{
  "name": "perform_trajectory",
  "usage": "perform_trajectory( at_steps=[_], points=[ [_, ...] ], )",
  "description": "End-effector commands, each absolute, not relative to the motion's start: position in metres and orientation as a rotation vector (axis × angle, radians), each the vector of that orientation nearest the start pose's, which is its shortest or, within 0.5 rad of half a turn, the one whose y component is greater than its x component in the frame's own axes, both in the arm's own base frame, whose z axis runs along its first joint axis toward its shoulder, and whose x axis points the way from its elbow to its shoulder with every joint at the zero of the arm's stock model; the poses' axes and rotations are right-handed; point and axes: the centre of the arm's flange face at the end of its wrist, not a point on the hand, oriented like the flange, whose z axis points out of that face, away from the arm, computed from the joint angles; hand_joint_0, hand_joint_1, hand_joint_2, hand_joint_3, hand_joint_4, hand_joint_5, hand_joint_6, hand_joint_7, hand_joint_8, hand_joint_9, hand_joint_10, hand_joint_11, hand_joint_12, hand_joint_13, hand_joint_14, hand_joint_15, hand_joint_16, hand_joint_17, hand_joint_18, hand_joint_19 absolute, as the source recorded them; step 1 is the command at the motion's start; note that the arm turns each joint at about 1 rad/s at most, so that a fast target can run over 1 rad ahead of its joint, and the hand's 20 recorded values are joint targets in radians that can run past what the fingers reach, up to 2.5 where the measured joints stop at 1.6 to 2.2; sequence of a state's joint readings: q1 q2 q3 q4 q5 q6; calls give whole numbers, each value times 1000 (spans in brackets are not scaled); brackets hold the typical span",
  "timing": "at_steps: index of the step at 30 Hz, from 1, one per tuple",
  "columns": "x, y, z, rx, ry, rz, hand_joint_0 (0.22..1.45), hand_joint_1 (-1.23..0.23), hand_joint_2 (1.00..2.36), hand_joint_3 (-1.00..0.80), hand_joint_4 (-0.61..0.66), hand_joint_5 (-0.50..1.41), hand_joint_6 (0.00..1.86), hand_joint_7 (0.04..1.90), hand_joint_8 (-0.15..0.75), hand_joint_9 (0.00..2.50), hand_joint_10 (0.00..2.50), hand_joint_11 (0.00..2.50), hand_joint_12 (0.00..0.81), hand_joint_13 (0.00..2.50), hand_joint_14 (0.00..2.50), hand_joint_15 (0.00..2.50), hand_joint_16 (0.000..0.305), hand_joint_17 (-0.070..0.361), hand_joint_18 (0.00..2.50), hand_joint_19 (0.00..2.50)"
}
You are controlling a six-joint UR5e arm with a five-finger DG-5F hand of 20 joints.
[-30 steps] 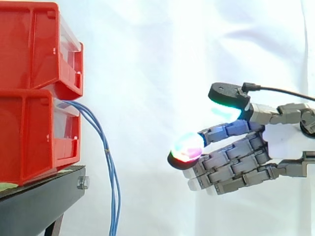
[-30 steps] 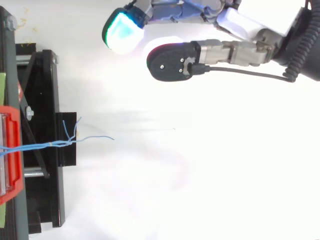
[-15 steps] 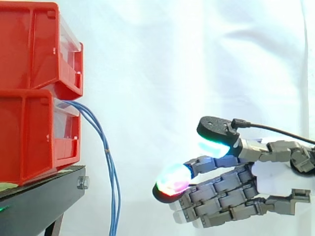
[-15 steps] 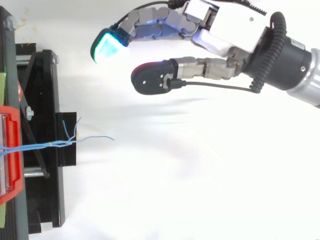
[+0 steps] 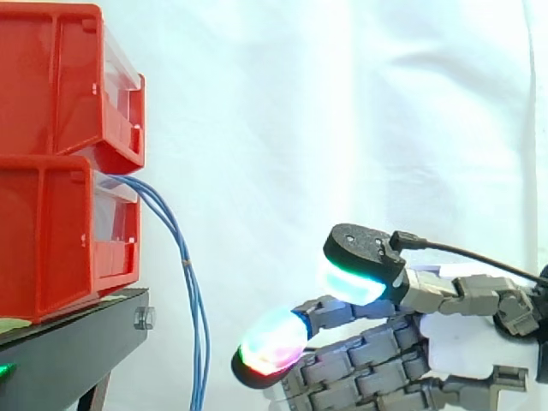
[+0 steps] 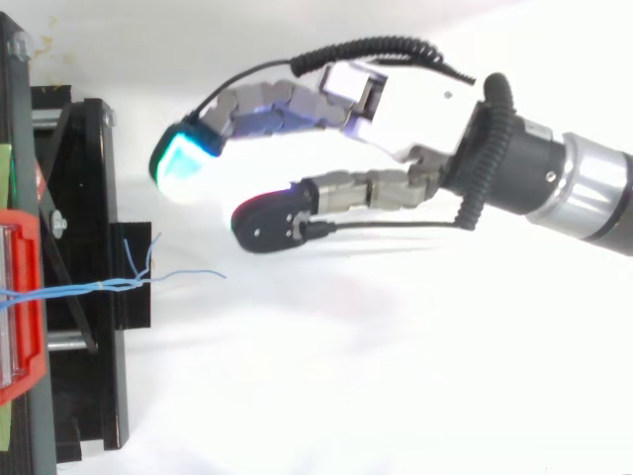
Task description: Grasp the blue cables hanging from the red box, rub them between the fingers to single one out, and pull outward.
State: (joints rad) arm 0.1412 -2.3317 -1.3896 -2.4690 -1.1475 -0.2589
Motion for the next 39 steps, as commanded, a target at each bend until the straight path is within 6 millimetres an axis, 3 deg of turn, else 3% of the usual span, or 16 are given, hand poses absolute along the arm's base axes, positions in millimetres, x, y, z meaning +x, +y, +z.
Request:
perform_trajectory(
  at_steps=[1, 4, 6, 22, 26, 39],
  points=[
    [762, -59, 153, 1126, 1051, 948, 585, -543, 1001, -479, 308, -155, 502, 759, 287, 644, 4, 154, 313, 470, 5, 145, 31, 69, 251, 0],
    [777, -54, 141, 1144, 1063, 989, 584, -542, 1002, -478, 311, -155, 502, 759, 287, 643, 4, 148, 313, 474, 5, 142, 31, 70, 254, 0],
    [784, -50, 144, 1144, 1058, 1009, 584, -542, 1001, -479, 308, -155, 502, 758, 287, 643, 4, 149, 315, 480, 5, 150, 31, 71, 257, 0],
    [791, -31, 147, 1075, 1032, 1031, 585, -538, 1001, -478, 308, -154, 502, 758, 286, 648, 4, 149, 318, 512, 6, 173, 32, 72, 297, 22],
    [792, -19, 148, 1054, 1049, 1032, 584, -537, 1002, -476, 310, -154, 502, 758, 286, 652, 4, 150, 320, 535, 7, 188, 32, 72, 308, 38],
    [799, 1, 160, 1026, 1046, 1050, 586, -537, 1001, -477, 315, -153, 502, 764, 288, 682, 5, 170, 330, 623, 9, 243, 33, 73, 364, 90]
  ],
)
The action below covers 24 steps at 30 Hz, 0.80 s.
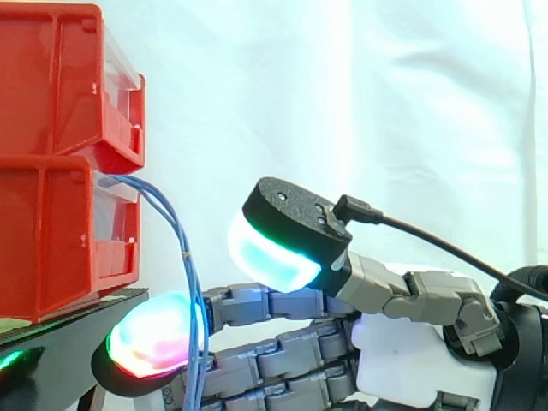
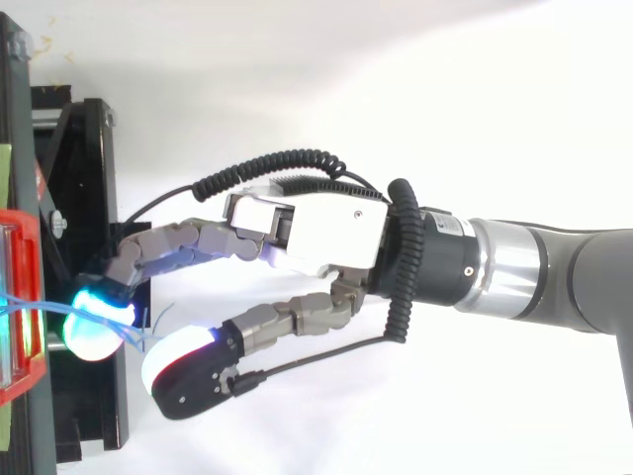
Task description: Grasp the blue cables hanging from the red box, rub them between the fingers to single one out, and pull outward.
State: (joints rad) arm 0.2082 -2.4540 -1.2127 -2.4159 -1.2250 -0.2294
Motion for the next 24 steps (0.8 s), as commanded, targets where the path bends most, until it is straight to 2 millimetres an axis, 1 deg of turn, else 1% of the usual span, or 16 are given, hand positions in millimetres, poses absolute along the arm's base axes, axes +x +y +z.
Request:
perform_trajectory(
  at_steps=[1, 8, 11, 15, 20, 21, 24],
  points=[
    [799, 3, 161, 1025, 1047, 1053, 586, -537, 1002, -477, 316, -153, 502, 764, 286, 682, 5, 166, 331, 625, 11, 246, 33, 73, 366, 91],
    [802, 9, 167, 1026, 1052, 1059, 589, -535, 1002, -475, 331, -137, 502, 813, 284, 724, 6, 203, 340, 678, 11, 284, 34, 76, 426, 124],
    [804, 11, 171, 1029, 1058, 1060, 593, -537, 1002, -472, 339, -122, 503, 867, 279, 757, 7, 231, 339, 693, 11, 296, 34, 76, 430, 141],
    [804, 11, 171, 1042, 1069, 1059, 601, -549, 1003, -467, 344, -109, 503, 930, 281, 777, 8, 247, 339, 699, 12, 302, 34, 76, 439, 140],
    [802, 11, 170, 1075, 1064, 1089, 603, -551, 1002, -469, 345, -107, 503, 935, 280, 791, 8, 259, 338, 705, 12, 304, 34, 77, 445, 157],
    [801, 7, 169, 1091, 1069, 1092, 603, -552, 1002, -469, 339, -109, 503, 924, 281, 791, 10, 265, 339, 705, 12, 317, 34, 77, 448, 166],
    [800, 6, 166, 1103, 1077, 1091, 603, -551, 1002, -473, 341, -113, 503, 897, 282, 793, 8, 272, 339, 708, 12, 314, 34, 77, 453, 169]
  ],
)
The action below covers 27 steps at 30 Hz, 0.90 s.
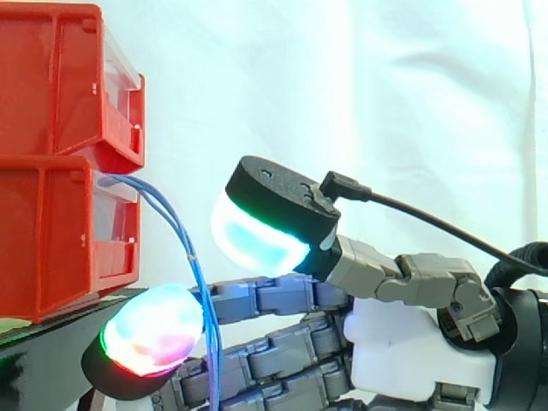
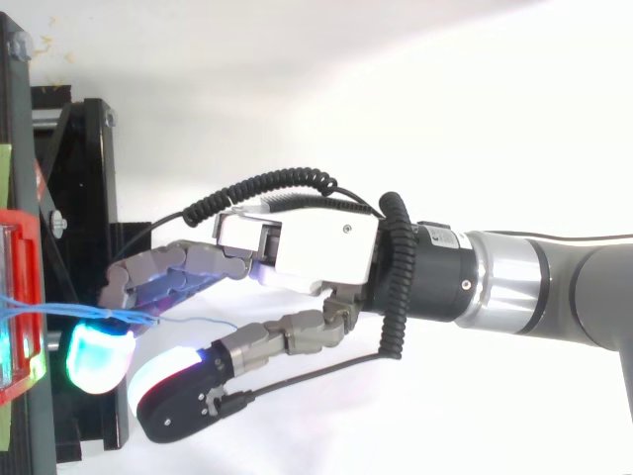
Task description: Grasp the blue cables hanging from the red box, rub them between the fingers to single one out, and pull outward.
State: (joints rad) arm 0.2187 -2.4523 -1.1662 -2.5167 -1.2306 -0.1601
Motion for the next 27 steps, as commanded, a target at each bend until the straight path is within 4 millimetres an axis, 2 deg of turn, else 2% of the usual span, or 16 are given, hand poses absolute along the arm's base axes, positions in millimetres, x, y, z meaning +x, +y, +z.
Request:
perform_trajectory(
  at_steps=[1, 6, 14, 27],
  points=[
    [799, 3, 165, 1116, 1083, 1087, 602, -551, 1002, -471, 337, -115, 503, 897, 281, 794, 8, 265, 339, 709, 12, 313, 34, 77, 454, 169],
    [792, -13, 157, 1180, 1119, 1038, 600, -551, 1002, -474, 339, -118, 503, 882, 278, 787, 8, 269, 340, 709, 12, 320, 35, 79, 462, 185],
    [790, -25, 155, 1211, 1113, 1021, 599, -551, 1002, -473, 338, -120, 503, 877, 279, 782, 8, 269, 343, 707, 12, 323, 36, 81, 468, 200],
    [795, -24, 164, 1199, 1102, 1035, 598, -553, 1002, -472, 337, -115, 503, 910, 276, 781, 8, 263, 340, 711, 13, 324, 37, 83, 488, 215]
  ],
)
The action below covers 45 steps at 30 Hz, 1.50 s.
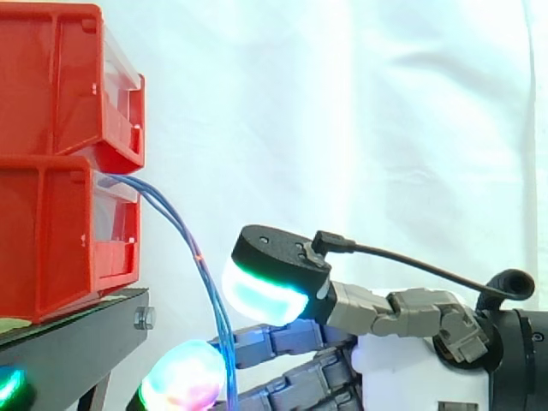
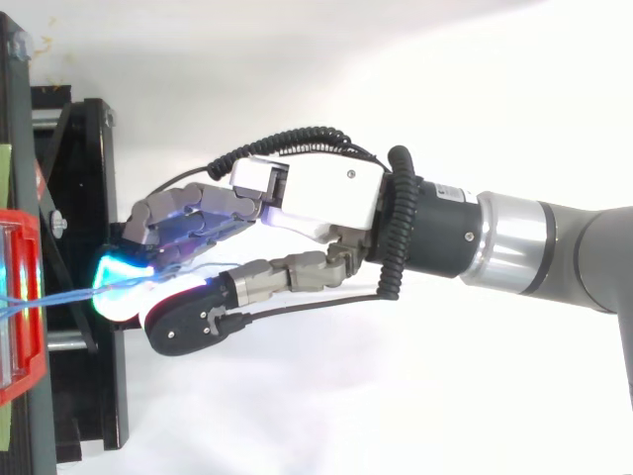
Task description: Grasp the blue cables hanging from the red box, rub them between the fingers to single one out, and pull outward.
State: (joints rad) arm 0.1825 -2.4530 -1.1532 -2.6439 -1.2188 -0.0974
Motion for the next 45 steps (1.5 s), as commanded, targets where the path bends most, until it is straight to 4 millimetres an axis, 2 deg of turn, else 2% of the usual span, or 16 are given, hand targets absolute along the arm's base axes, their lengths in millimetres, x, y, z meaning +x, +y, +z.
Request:
perform_trajectory(
  at_steps=[1, 5, 14, 19, 29, 41, 45],
  points=[
    [795, -24, 164, 1199, 1102, 1035, 598, -553, 1002, -472, 340, -115, 503, 917, 276, 780, 8, 263, 341, 711, 13, 322, 37, 83, 488, 215],
    [800, -22, 176, 1205, 1116, 1031, 602, -554, 1003, -461, 332, -106, 503, 972, 278, 781, 8, 271, 339, 711, 13, 332, 37, 83, 488, 221],
    [800, -25, 178, 1213, 1129, 1044, 623, -571, 1008, -403, 265, -95, 502, 1156, 277, 771, 9, 283, 337, 712, 13, 337, 37, 83, 494, 237],
    [799, -26, 187, 1213, 1125, 1050, 625, -577, 1008, -402, 240, -92, 501, 1222, 275, 767, 9, 299, 339, 718, 14, 356, 38, 85, 507, 255],
    [799, -34, 194, 1218, 1125, 1040, 615, -583, 1005, -430, 247, -92, 501, 1232, 273, 763, 9, 305, 339, 725, 14, 361, 39, 87, 522, 265],
    [804, -51, 217, 1235, 1138, 1009, 605, -578, 1005, -441, 254, -92, 501, 1234, 274, 762, 10, 311, 340, 726, 14, 360, 39, 88, 528, 263],
    [804, -54, 225, 1237, 1168, 989, 608, -581, 1006, -430, 220, -89, 530, 1225, 273, 762, 9, 312, 339, 730, 14, 361, 39, 88, 530, 270]
  ],
)
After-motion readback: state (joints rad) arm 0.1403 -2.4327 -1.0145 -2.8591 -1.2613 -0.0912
